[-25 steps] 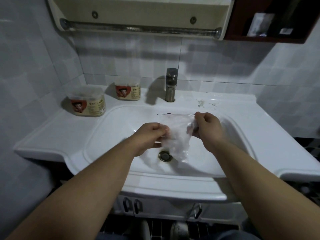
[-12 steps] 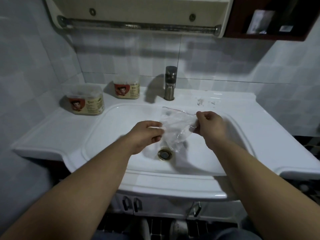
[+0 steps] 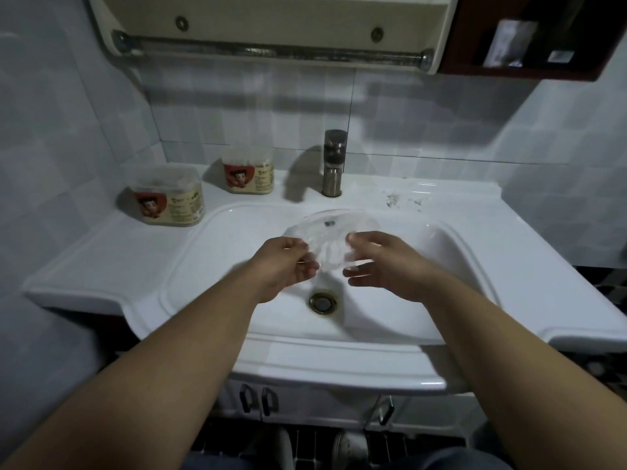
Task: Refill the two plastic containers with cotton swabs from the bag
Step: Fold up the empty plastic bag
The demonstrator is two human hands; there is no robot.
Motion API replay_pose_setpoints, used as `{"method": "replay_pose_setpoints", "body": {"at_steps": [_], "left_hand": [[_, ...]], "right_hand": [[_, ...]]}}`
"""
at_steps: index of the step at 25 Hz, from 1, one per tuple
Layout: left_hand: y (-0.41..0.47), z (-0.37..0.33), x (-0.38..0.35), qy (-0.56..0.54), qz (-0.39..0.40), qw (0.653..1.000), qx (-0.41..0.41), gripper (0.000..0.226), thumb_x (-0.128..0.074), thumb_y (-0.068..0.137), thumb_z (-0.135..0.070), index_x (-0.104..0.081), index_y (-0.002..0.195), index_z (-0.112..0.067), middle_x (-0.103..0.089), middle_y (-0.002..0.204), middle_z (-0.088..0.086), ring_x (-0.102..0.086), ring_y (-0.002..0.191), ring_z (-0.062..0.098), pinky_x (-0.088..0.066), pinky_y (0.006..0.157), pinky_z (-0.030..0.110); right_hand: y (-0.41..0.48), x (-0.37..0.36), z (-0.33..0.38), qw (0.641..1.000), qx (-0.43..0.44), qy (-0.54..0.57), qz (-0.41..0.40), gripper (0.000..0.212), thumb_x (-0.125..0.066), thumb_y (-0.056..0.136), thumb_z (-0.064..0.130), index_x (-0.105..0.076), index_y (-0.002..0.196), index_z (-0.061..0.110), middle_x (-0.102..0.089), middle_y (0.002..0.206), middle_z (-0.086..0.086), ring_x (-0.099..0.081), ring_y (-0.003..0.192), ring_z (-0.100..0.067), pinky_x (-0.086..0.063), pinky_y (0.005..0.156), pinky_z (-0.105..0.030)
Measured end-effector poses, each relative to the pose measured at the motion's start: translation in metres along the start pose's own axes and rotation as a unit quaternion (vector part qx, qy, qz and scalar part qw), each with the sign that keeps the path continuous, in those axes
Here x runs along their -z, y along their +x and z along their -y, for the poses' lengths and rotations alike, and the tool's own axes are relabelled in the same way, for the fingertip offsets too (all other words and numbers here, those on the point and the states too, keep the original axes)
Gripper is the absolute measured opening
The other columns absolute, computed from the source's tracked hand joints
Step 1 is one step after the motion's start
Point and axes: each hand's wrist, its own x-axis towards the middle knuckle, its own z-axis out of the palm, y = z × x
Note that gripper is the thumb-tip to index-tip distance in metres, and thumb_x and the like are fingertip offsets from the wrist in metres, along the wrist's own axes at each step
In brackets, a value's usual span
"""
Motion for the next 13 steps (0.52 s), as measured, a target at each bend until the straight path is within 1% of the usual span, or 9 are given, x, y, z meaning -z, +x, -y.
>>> {"method": "replay_pose_setpoints", "body": {"at_steps": [1, 2, 3, 4, 6, 7, 9, 11, 13], "left_hand": [[0.000, 0.000, -0.001, 0.003, -0.003, 1.000, 0.000, 0.009, -0.051, 0.106, -0.008, -0.055, 0.106, -0.001, -0.062, 0.078, 0.012, -0.066, 0.064, 0.019, -0.062, 0.064, 0.027], [0.000, 0.000, 0.000, 0.002, -0.011, 1.000, 0.000, 0.008, -0.052, 0.106, -0.008, -0.054, 0.108, -0.001, -0.062, 0.078, 0.012, -0.066, 0.063, 0.019, -0.062, 0.064, 0.027], [0.001, 0.000, 0.001, -0.008, -0.027, 1.000, -0.001, 0.006, -0.052, 0.105, -0.007, -0.054, 0.109, -0.002, -0.061, 0.077, 0.012, -0.066, 0.062, 0.019, -0.062, 0.063, 0.027], [0.001, -0.001, 0.001, -0.022, -0.051, 0.998, -0.002, 0.005, -0.052, 0.105, -0.007, -0.054, 0.109, -0.004, -0.059, 0.075, 0.011, -0.065, 0.061, 0.018, -0.061, 0.060, 0.026], [0.003, -0.004, 0.001, -0.043, -0.090, 0.995, -0.009, 0.007, -0.051, 0.105, -0.006, -0.053, 0.111, -0.006, -0.057, 0.073, 0.009, -0.063, 0.058, 0.016, -0.058, 0.055, 0.023], [0.003, -0.005, 0.001, -0.052, -0.100, 0.994, -0.014, 0.011, -0.050, 0.105, -0.006, -0.051, 0.116, -0.007, -0.056, 0.073, 0.009, -0.063, 0.057, 0.016, -0.057, 0.054, 0.023], [0.003, -0.005, -0.001, -0.071, -0.110, 0.991, -0.020, 0.019, -0.049, 0.105, -0.009, -0.046, 0.124, -0.011, -0.057, 0.077, 0.010, -0.062, 0.062, 0.019, -0.058, 0.055, 0.024], [0.000, -0.007, -0.001, -0.101, -0.082, 0.991, -0.008, 0.025, -0.056, 0.104, -0.019, -0.047, 0.126, -0.012, -0.061, 0.085, 0.012, -0.065, 0.068, 0.023, -0.060, 0.060, 0.030], [-0.002, -0.008, 0.001, -0.098, -0.030, 0.995, 0.002, 0.036, -0.069, 0.098, -0.024, -0.052, 0.127, -0.013, -0.067, 0.092, 0.013, -0.069, 0.076, 0.025, -0.061, 0.067, 0.033]], "right_hand": [[0.001, -0.003, -0.003, 1.000, 0.022, -0.012, 0.008, 0.050, -0.082, 0.083, 0.021, -0.059, 0.123, 0.001, -0.066, 0.097, -0.020, -0.069, 0.077, -0.032, -0.061, 0.076, -0.039], [0.003, -0.005, -0.004, 0.999, 0.047, -0.016, -0.010, 0.039, -0.079, 0.085, 0.006, -0.061, 0.118, -0.003, -0.064, 0.089, -0.020, -0.066, 0.070, -0.029, -0.062, 0.074, -0.037], [0.006, -0.005, -0.005, 0.996, 0.069, -0.012, -0.047, 0.029, -0.075, 0.085, -0.004, -0.063, 0.111, -0.007, -0.062, 0.084, -0.020, -0.063, 0.065, -0.027, -0.061, 0.071, -0.034], [0.008, -0.001, -0.004, 0.993, 0.086, 0.000, -0.087, 0.022, -0.073, 0.084, -0.009, -0.065, 0.105, -0.008, -0.061, 0.081, -0.019, -0.061, 0.061, -0.025, -0.061, 0.068, -0.031], [0.011, 0.008, -0.002, 0.985, 0.098, 0.025, -0.137, 0.019, -0.072, 0.085, -0.009, -0.066, 0.102, -0.005, -0.062, 0.081, -0.017, -0.060, 0.059, -0.022, -0.059, 0.066, -0.026], [0.011, 0.011, -0.002, 0.986, 0.092, 0.022, -0.137, 0.021, -0.072, 0.086, -0.008, -0.066, 0.105, -0.004, -0.063, 0.082, -0.016, -0.061, 0.060, -0.021, -0.057, 0.065, -0.025], [0.009, 0.010, -0.003, 0.992, 0.073, -0.004, -0.099, 0.025, -0.071, 0.087, -0.006, -0.066, 0.111, 0.000, -0.064, 0.082, -0.012, -0.063, 0.063, -0.019, -0.055, 0.065, -0.023], [0.006, 0.007, -0.004, 0.996, 0.069, -0.019, -0.058, 0.028, -0.070, 0.087, -0.008, -0.066, 0.113, 0.002, -0.062, 0.082, -0.009, -0.063, 0.067, -0.019, -0.055, 0.066, -0.024], [0.005, 0.004, -0.004, 0.995, 0.088, -0.024, -0.044, 0.029, -0.069, 0.086, -0.011, -0.067, 0.110, 0.004, -0.060, 0.083, -0.006, -0.062, 0.070, -0.020, -0.054, 0.066, -0.024]]}}
